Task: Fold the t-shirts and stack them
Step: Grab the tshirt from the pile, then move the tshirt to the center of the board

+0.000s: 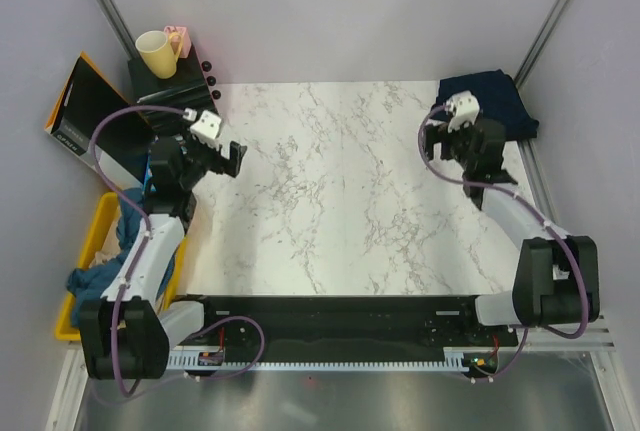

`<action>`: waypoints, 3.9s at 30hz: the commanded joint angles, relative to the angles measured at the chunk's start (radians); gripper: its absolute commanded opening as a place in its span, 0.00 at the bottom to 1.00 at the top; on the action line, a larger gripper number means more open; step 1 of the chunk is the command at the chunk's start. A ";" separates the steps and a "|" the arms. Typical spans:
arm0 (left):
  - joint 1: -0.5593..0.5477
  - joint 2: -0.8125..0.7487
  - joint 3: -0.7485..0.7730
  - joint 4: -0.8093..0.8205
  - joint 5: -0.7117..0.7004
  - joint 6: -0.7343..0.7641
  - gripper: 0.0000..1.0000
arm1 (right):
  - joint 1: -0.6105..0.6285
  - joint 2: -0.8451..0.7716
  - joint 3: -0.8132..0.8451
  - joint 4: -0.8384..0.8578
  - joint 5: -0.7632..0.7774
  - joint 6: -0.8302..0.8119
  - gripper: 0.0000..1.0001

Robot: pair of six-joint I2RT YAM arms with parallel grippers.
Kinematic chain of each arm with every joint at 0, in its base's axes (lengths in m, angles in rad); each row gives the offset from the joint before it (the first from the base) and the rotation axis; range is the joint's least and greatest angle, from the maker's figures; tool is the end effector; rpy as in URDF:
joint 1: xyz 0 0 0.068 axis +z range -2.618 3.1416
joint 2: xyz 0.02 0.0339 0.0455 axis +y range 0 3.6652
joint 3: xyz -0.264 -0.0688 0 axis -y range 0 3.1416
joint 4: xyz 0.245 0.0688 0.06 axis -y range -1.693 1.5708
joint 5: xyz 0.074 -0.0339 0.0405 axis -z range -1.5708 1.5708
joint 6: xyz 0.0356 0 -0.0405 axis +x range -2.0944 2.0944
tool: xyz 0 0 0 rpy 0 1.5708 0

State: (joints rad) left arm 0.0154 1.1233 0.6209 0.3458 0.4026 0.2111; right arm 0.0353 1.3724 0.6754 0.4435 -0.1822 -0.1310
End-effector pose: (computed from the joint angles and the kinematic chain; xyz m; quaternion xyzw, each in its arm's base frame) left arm 0.2550 -0.0100 0.2695 0.2020 0.7286 -0.0791 0.6496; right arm 0.2995 0.0170 0.2337 -0.1209 0.7802 0.0427 0.6123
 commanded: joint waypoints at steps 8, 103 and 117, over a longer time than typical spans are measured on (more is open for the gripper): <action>0.000 0.109 0.765 -1.453 -0.310 0.406 1.00 | 0.009 0.376 1.093 -1.543 -0.098 -0.366 0.98; 0.301 -0.039 1.160 -0.818 0.626 -0.169 0.02 | 0.170 0.182 0.947 -1.571 0.067 -0.415 0.98; -0.288 0.208 0.976 -0.806 0.254 0.038 0.02 | 0.126 0.175 1.047 -1.500 -0.002 -0.311 0.98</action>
State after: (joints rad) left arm -0.1734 1.2873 1.6020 -0.5137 0.8333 0.1699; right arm 0.1852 1.5677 1.6600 -1.0893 -0.1173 -0.4950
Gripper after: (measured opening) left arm 0.171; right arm 0.982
